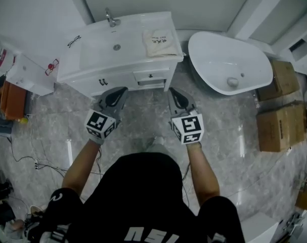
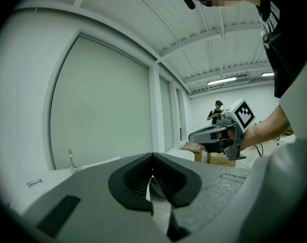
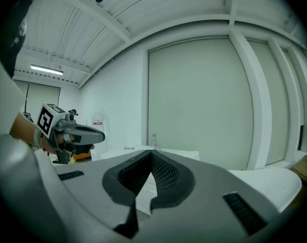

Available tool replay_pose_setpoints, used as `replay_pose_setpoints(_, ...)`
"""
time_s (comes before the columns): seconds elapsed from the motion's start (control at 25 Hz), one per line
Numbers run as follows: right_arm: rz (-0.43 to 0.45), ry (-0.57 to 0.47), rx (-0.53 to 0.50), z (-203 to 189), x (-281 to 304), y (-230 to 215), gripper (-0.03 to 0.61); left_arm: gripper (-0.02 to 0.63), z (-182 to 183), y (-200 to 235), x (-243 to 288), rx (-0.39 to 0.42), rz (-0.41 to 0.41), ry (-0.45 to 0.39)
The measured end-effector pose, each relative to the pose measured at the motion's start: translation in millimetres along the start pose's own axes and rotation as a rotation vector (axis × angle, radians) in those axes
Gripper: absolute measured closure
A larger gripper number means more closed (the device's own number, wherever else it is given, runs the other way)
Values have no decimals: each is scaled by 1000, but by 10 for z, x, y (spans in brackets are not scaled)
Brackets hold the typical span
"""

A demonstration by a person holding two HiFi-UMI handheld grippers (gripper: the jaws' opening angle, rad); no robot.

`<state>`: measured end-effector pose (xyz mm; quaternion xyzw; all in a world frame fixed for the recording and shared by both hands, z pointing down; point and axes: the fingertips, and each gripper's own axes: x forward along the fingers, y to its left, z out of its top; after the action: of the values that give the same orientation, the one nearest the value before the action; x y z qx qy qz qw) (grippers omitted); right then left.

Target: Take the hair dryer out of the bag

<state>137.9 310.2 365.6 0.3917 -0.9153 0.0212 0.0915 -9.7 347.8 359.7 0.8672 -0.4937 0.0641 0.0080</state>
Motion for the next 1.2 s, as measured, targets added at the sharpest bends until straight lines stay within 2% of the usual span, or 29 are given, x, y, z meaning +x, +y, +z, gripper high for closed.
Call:
replay_pose_setpoints(0.4, 16, 10, -2, -44, 343, -742, 589, 617, -84, 154, 764, -47, 45, 11)
replay_pose_setpoints(0.72, -6, 40, 16, -181, 751, -1065, 589, 617, -284, 424, 1258, -78, 24, 31)
replay_pose_setpoints(1.0, -45, 70, 16, -234, 1393, -1312, 589, 617, -550, 993, 1852, -86, -38, 56)
replay_pose_setpoints(1.2, -95, 99, 27, -173, 1982, -1560, 589, 617, -693, 1456, 2398, -70, -145, 86)
